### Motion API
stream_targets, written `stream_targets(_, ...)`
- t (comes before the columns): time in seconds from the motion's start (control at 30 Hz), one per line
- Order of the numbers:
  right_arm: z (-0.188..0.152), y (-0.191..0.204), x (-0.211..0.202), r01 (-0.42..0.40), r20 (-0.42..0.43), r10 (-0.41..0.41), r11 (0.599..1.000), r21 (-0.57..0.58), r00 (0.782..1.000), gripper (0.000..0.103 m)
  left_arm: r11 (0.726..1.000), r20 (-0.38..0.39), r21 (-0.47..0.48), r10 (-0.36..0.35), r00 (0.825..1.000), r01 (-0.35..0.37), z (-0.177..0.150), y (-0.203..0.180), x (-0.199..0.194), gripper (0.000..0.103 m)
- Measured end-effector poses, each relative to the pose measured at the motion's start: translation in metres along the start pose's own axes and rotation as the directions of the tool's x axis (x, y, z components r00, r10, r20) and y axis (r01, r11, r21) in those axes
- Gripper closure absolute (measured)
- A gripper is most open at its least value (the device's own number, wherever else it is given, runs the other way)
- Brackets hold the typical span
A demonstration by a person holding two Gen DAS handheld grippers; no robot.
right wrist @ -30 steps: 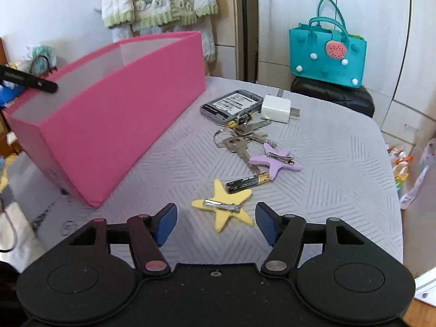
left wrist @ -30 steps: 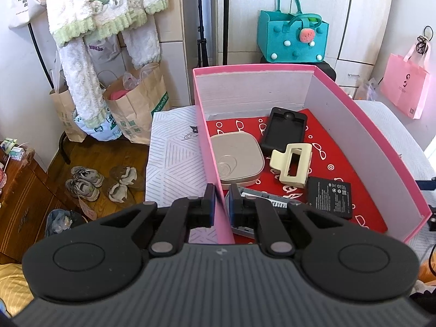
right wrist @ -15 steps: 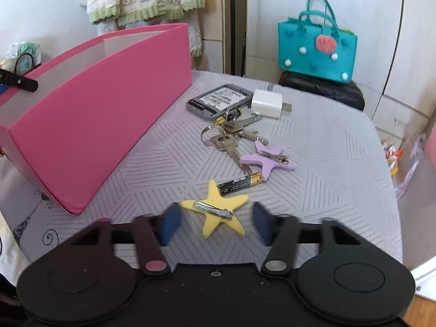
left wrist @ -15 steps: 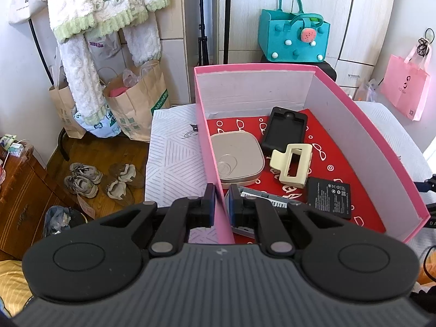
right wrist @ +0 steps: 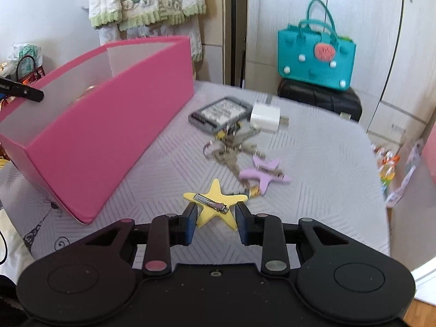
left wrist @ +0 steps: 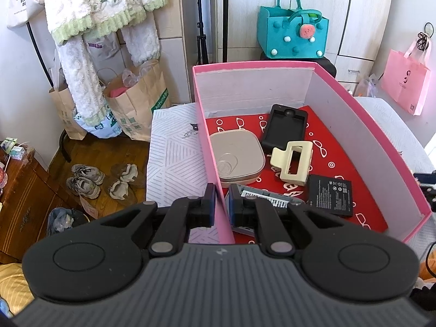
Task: Organize rigid objects
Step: 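Grasp the yellow star keychain with the right gripper, then carry the yellow star keychain into the box and release it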
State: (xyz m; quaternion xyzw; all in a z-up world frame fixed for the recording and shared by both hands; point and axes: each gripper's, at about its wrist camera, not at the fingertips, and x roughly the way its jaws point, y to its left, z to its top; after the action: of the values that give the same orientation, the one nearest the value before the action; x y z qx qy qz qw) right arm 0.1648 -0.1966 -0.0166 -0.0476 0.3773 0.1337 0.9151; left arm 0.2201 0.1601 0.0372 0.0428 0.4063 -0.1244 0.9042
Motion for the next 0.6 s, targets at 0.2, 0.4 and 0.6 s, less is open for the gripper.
stream_targets(0.2, 0.024, 0.007, -0.028, -0.024, 0.078, 0.027, 0.999, -0.047, 0.997, 0.068, 1.000, -0.007, 0.013, -0.001, 1.000, 0.002, 0.000, 0.000, 0.000, 0.094)
stream_targets(0.4, 0.064, 0.040, -0.066, -0.192, 0.178, 0.226, 0.963, -0.190, 0.958, 0.068, 1.000, -0.012, -0.009, -0.010, 1.000, 0.010, 0.001, 0.001, -0.001, 0.094)
stream_targets(0.6, 0.105, 0.071, -0.043, -0.260, 0.126, 0.317, 0.904, -0.338, 0.940, 0.068, 1.000, -0.005, -0.003, 0.005, 1.000, -0.005, 0.001, -0.002, -0.001, 0.094)
